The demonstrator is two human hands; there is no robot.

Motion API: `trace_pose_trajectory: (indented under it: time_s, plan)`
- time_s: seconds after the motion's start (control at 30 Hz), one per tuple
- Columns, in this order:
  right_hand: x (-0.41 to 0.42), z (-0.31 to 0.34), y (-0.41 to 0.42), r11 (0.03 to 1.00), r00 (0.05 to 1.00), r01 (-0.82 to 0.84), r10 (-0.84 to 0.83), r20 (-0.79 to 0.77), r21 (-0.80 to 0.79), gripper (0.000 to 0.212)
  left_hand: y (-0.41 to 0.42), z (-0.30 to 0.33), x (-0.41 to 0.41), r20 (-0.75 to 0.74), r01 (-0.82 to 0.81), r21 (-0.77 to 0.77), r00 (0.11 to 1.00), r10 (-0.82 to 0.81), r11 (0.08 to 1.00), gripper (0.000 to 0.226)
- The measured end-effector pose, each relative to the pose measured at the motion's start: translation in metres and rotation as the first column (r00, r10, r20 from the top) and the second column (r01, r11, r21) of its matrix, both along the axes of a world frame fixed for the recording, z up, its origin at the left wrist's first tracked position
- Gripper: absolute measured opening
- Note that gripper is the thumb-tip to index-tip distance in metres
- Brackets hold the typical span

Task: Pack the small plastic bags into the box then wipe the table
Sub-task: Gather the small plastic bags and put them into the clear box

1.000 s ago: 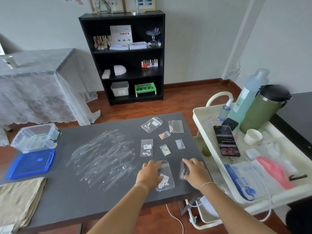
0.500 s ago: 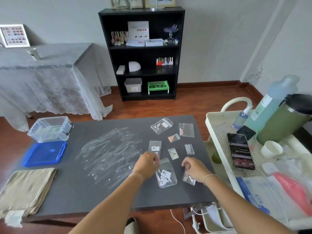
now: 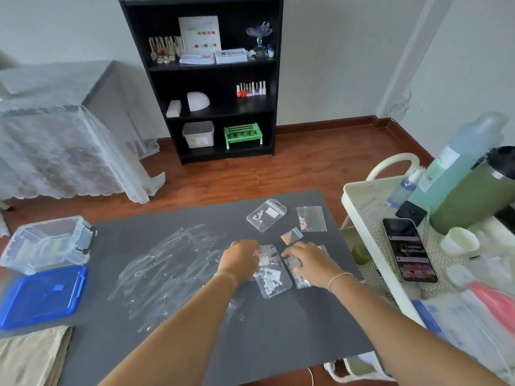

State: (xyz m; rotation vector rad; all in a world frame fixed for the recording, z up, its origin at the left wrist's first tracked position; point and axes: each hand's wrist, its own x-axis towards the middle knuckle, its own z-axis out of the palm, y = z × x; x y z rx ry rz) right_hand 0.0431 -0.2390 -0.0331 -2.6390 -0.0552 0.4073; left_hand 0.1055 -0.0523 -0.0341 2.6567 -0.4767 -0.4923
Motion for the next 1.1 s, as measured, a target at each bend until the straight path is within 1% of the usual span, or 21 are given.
trace_pose_trajectory:
  time_s: [0.1, 0.17, 0.23, 0.33, 0.43, 0.5, 0.57, 0.7, 0.83, 0.87, 0.97, 1.1]
  plan:
    - [0.001, -0.008, -0.001, 0.993, 0.997, -0.078, 0.079, 0.005, -0.091, 0.051, 0.0, -0.007, 0.008, 0.054, 0.073, 0.09, 0.996, -0.078, 0.993, 0.033]
    - [0.001, -0.013, -0.002, 0.985, 0.994, -0.105, 0.104, -0.012, -0.138, 0.056, -0.001, -0.01, 0.013, 0.05, 0.117, 0.123, 0.991, -0.124, 0.986, 0.044]
    - [0.002, -0.017, -0.001, 0.981, 0.994, -0.107, 0.105, -0.021, -0.164, 0.058, -0.003, -0.013, 0.015, 0.026, 0.161, 0.161, 0.986, -0.167, 0.974, 0.056]
    - [0.003, -0.021, 0.0, 0.983, 0.997, -0.077, 0.077, -0.007, -0.168, 0.061, -0.004, -0.019, 0.014, 0.005, 0.181, 0.186, 0.983, -0.186, 0.966, 0.06]
    - [0.004, -0.023, 0.0, 0.991, 0.999, -0.033, 0.03, -0.023, -0.132, 0.062, -0.004, -0.023, 0.013, -0.016, 0.123, 0.13, 0.992, -0.122, 0.984, 0.058]
    - [0.006, -0.024, 0.0, 0.992, 0.999, -0.012, 0.007, -0.039, -0.129, 0.058, -0.004, -0.024, 0.013, -0.029, 0.091, 0.091, 0.996, -0.089, 0.992, 0.052]
    - [0.006, -0.024, -0.001, 0.991, 0.999, -0.008, 0.002, -0.042, -0.134, 0.05, -0.004, -0.025, 0.012, -0.045, 0.057, 0.044, 0.997, -0.055, 0.997, 0.042]
    - [0.003, -0.025, -0.001, 0.996, 0.999, -0.008, 0.005, -0.037, -0.092, 0.024, -0.005, -0.024, 0.007, -0.096, -0.006, -0.071, 0.995, -0.001, 0.997, 0.028]
    - [-0.004, -0.023, -0.003, 0.998, 0.997, 0.062, -0.061, -0.049, 0.029, 0.005, 0.0, -0.014, 0.003, -0.167, -0.108, -0.225, 0.983, 0.071, 0.968, 0.015]
    - [-0.006, -0.021, -0.004, 0.995, 0.996, 0.078, -0.075, -0.052, 0.061, 0.006, 0.002, -0.01, 0.002, -0.18, -0.133, -0.256, 0.98, 0.088, 0.958, 0.014]
    - [-0.009, -0.011, -0.006, 0.983, 0.994, 0.102, -0.093, -0.064, 0.155, 0.016, 0.009, 0.001, -0.004, -0.212, -0.21, -0.356, 0.967, 0.14, 0.911, 0.015]
    - [-0.008, 0.005, -0.002, 0.964, 0.994, 0.109, -0.101, -0.046, 0.241, 0.021, 0.02, 0.021, -0.015, -0.183, -0.279, -0.434, 0.958, 0.219, 0.857, 0.014]
